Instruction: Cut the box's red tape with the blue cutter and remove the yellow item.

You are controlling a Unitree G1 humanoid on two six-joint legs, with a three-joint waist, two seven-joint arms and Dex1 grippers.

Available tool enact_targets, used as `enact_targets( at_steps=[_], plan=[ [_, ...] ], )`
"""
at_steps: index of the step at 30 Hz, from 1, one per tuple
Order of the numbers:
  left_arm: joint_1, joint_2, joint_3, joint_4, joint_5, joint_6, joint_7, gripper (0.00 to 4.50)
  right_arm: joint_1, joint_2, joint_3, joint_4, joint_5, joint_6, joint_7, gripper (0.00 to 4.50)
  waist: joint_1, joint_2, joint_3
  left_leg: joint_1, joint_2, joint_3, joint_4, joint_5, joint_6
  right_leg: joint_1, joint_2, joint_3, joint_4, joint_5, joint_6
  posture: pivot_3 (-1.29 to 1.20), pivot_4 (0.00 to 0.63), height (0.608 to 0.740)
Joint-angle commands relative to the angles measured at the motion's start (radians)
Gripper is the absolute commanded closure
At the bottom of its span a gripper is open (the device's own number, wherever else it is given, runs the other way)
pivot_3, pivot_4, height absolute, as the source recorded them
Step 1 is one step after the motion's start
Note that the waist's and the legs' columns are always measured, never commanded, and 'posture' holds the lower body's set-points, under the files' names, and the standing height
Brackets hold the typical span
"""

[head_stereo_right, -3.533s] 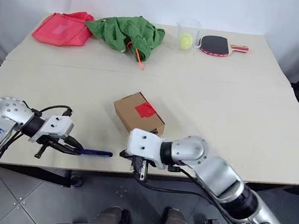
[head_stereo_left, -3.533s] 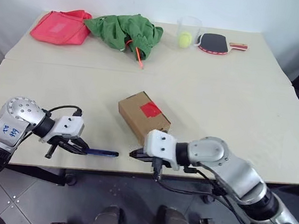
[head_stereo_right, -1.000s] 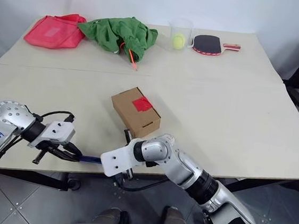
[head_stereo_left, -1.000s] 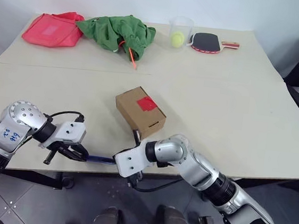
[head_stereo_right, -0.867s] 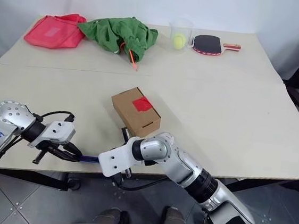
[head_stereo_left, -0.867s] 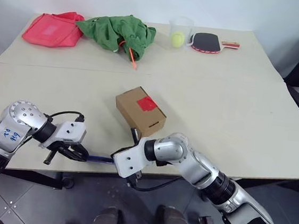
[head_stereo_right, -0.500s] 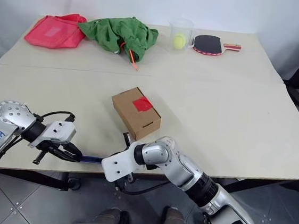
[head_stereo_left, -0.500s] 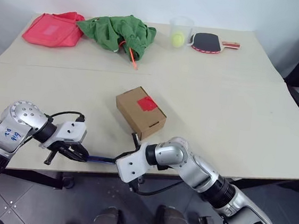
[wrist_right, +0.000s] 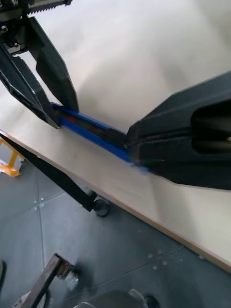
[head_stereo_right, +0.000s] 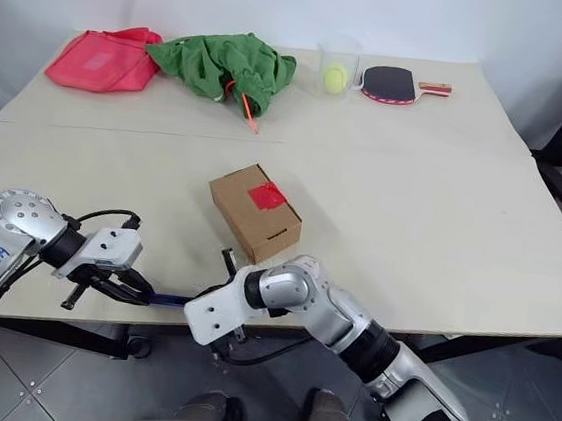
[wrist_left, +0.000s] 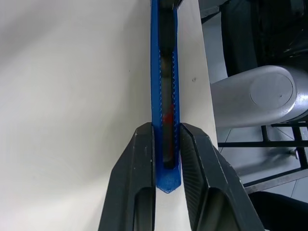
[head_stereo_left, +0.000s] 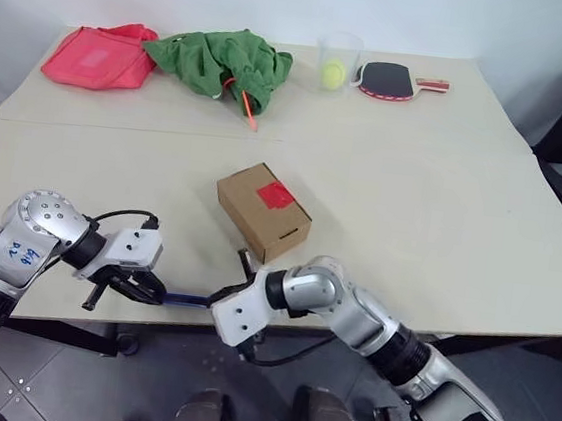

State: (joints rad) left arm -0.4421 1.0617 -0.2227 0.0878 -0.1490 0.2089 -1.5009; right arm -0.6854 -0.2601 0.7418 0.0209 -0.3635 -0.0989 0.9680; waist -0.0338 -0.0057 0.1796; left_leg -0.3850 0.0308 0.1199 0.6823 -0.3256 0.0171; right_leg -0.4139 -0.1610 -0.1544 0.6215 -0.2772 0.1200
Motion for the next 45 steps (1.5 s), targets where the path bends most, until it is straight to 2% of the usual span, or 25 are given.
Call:
enact_targets(
  at_steps=[1,16,27,31,35,37,41,45],
  plan=[
    [0.027,-0.003,-0.030,-0.015,0.005,0.004,-0.050,4.09,0.004,0.021,0.035,0.050,-0.025,-0.013,0.008,4.48,0.001,0.000,0.000,0.000,0.000,0.000,0.000,0.000,0.000,0.000,0.000,0.000,0.000,0.000,0.000,0.00,0.150,0.740],
    [0.032,-0.015,-0.024,-0.024,0.003,0.007,-0.041,4.09,-0.066,0.167,0.047,0.181,-0.042,-0.044,-0.007,4.48,-0.002,0.000,0.000,0.001,0.001,0.000,0.000,0.000,-0.001,0.000,0.001,0.001,0.001,-0.001,-0.001,0.00,0.150,0.740],
    [0.030,-0.025,-0.015,-0.024,0.002,0.014,-0.022,4.09,-0.079,0.178,0.027,0.208,-0.037,-0.062,-0.011,4.48,-0.001,0.001,0.000,0.001,0.001,0.000,0.000,0.000,-0.001,0.000,0.001,0.001,0.001,-0.001,-0.001,0.00,0.150,0.740],
    [0.049,-0.021,0.023,-0.023,-0.015,0.020,-0.002,4.09,-0.107,0.165,-0.081,0.154,0.027,0.023,-0.001,4.48,0.000,0.001,0.000,0.001,0.001,0.000,0.000,0.000,-0.001,0.000,0.001,0.001,0.001,-0.001,-0.001,0.00,0.150,0.740],
    [0.064,-0.059,0.094,-0.001,-0.057,-0.023,0.026,4.09,-0.069,0.141,-0.212,-0.017,0.213,0.196,0.076,4.48,0.006,0.000,0.000,0.000,0.001,-0.001,0.000,0.000,-0.001,0.000,0.001,0.001,0.001,-0.001,-0.001,0.00,0.150,0.740],
    [0.075,-0.065,0.119,0.003,-0.073,-0.024,0.033,4.09,-0.037,0.092,-0.248,-0.140,0.320,0.327,0.162,4.48,0.009,0.000,0.000,-0.001,0.001,-0.002,0.000,0.000,-0.001,0.000,0.001,0.000,0.001,-0.001,-0.001,0.00,0.150,0.740],
    [0.100,-0.084,0.170,0.008,-0.111,-0.051,0.045,4.09,-0.026,-0.006,-0.375,-0.285,0.486,0.556,0.208,3.65,0.007,0.000,0.000,-0.002,0.001,-0.004,0.000,0.000,-0.001,0.000,0.000,-0.002,0.000,-0.001,-0.001,0.00,0.150,0.740],
    [0.100,-0.106,0.217,0.027,-0.128,-0.103,0.077,4.09,-0.055,-0.087,-0.480,-0.329,0.596,0.701,0.200,2.32,0.007,0.000,0.000,-0.002,0.001,-0.004,0.000,0.000,-0.001,0.000,0.000,-0.001,0.000,-0.001,-0.001,0.00,0.150,0.740]
  ],
)
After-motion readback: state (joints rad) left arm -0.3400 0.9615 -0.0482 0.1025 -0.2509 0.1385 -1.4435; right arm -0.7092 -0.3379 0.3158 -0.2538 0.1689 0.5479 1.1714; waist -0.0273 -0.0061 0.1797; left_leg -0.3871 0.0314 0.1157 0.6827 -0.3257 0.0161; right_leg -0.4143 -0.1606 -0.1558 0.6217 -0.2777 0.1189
